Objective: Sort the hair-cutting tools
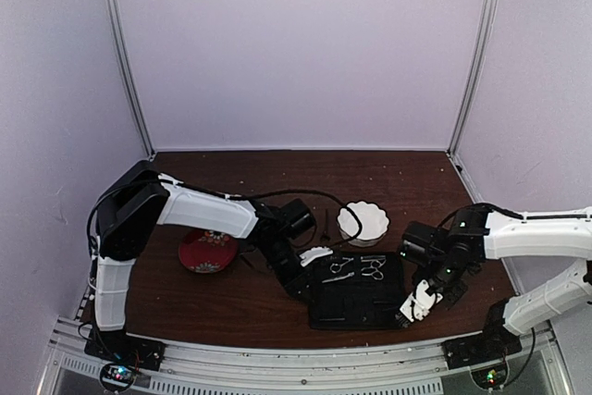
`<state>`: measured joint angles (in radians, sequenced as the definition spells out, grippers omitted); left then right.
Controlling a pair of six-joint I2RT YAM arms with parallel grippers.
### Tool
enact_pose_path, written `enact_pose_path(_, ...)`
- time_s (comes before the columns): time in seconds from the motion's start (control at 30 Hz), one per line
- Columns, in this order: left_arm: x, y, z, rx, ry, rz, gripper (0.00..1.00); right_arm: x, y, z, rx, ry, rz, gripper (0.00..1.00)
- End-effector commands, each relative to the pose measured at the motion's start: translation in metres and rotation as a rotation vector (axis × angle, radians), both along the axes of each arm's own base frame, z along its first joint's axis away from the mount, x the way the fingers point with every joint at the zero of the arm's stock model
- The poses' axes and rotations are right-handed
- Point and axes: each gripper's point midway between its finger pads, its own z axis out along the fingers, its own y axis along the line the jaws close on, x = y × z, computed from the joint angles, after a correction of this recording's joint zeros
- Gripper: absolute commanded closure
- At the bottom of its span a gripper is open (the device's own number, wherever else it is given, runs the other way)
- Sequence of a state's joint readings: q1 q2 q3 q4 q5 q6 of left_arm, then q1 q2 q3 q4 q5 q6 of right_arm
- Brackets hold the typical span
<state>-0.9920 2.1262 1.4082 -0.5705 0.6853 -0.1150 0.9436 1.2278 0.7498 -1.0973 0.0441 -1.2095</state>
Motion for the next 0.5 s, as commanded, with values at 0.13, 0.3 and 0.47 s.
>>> enact_pose_path(0.13, 0.016, 0.019, -0.035, 0.135, -0.085, 0.046, 0.84, 0.007, 0.03, 0.0, 0.038, 0.004, 0.055, 1.0)
enact_pose_path(0.3, 0.016, 0.019, -0.036, 0.134, -0.089, 0.045, 0.84, 0.004, 0.037, -0.008, 0.044, 0.025, 0.075, 1.0)
enact_pose_path(0.47, 0.017, 0.019, -0.037, 0.134, -0.09, 0.044, 0.84, 0.0, 0.041, -0.014, 0.059, 0.04, 0.082, 1.0)
